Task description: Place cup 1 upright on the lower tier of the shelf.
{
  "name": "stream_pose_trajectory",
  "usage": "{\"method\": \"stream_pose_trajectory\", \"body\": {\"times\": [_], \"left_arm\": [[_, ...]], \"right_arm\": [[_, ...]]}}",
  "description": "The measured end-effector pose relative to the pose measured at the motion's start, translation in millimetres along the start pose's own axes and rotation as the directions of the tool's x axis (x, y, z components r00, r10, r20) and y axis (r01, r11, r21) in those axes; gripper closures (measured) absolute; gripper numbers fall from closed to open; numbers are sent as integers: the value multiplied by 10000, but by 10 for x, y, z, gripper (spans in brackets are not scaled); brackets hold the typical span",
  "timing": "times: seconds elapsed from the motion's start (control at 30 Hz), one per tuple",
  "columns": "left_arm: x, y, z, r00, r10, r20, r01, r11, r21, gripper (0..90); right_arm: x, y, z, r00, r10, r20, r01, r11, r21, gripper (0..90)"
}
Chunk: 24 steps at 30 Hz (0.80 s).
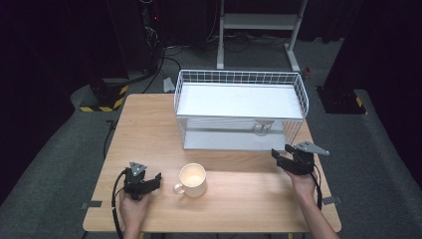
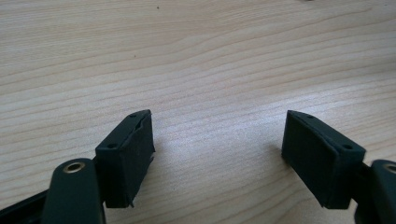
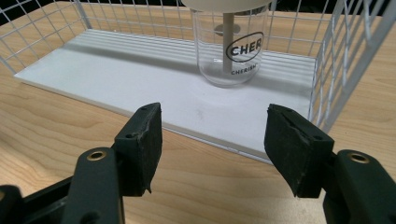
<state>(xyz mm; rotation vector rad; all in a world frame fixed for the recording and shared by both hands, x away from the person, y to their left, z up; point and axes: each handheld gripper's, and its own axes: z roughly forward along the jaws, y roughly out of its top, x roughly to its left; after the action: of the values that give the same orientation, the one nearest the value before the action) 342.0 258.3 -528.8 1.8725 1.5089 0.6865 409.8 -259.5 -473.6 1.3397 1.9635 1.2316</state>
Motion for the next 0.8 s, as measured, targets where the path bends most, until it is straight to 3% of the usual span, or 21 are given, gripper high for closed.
{"method": "stream_pose_trajectory", "body": {"times": [0.8], "left_arm": [[0,0,0,10000,-6,-7,6,10000,2,251]], "right_arm": [[26,-205,-243,9994,167,-300,-174,9995,-262,352]]}}
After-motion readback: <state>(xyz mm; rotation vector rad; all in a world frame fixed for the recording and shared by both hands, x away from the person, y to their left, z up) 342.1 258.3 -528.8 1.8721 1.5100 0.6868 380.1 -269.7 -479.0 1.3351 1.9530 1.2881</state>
